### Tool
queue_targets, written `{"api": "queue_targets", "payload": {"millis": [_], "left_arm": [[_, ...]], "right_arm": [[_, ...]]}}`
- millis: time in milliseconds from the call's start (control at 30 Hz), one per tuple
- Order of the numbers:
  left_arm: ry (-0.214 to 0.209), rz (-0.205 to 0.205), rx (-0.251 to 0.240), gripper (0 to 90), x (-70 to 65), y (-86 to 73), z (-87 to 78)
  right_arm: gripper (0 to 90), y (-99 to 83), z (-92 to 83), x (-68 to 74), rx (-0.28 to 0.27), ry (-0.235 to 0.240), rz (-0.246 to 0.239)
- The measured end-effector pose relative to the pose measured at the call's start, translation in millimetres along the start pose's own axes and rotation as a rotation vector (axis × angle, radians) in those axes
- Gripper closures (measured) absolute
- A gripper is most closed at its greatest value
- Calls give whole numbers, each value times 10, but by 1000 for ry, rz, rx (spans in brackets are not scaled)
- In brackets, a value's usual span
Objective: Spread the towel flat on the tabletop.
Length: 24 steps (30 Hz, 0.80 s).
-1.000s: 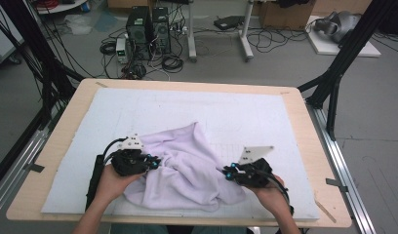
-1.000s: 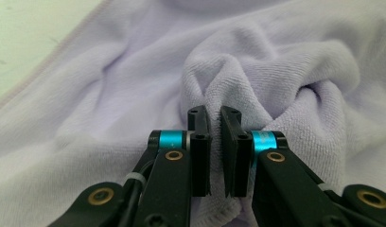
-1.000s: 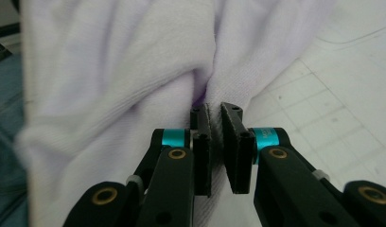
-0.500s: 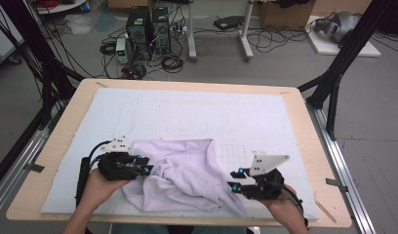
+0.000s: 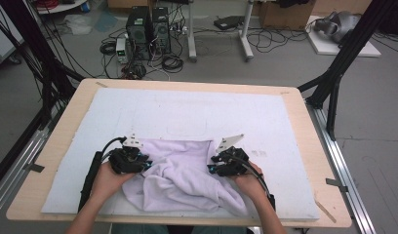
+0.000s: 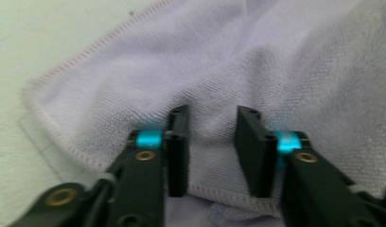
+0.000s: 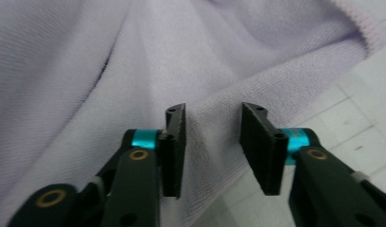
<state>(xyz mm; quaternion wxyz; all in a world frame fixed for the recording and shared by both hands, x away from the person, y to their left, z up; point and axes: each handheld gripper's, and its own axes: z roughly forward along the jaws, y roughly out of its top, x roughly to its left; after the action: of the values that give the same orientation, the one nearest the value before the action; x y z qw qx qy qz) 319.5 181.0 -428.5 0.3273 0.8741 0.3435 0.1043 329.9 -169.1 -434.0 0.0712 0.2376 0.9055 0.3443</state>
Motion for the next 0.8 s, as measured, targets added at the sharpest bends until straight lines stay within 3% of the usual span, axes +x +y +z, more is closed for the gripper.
{"api": "queue_targets", "payload": {"millis": [33,67,100,133,200,233,267,333,533,600,700,733,767,800], "left_arm": [[-4,3,-2,830,0,7,-5],[-12,-3,-5,830,7,17,-13],[-19,-4,-6,855,18,30,-21],[-27,-11,-12,863,43,52,-39],[-24,-22,-45,870,71,103,-88],[-28,-27,-71,872,93,153,-128],[-29,-29,-85,872,104,188,-148],[-21,-22,-114,874,127,312,-207],[4,13,-239,875,78,619,-426],[-12,20,-241,874,58,618,-448],[-18,40,-138,870,61,485,-317],[-67,22,-100,815,97,387,-231],[-76,15,-84,815,117,329,-192],[-70,2,-64,730,135,270,-157]], "right_arm": [[762,0,7,-2,-5,-5,1],[762,0,7,-2,-5,-5,1],[846,2,-3,-15,-13,11,2],[860,2,-26,-31,-19,8,5],[869,-10,-126,-88,-42,-4,25],[871,-16,-271,-133,-62,-43,39],[871,-16,-271,-133,-62,-43,39],[872,1,-456,-176,-89,-73,42],[872,159,-1058,-187,-157,-190,7],[872,184,-1147,-154,-165,-197,-7],[867,125,-1057,-71,-125,-145,-23],[820,-6,-816,-43,-60,9,-8],[820,-6,-816,-43,-60,9,-8],[778,-46,-750,-20,-27,17,-28]]}}
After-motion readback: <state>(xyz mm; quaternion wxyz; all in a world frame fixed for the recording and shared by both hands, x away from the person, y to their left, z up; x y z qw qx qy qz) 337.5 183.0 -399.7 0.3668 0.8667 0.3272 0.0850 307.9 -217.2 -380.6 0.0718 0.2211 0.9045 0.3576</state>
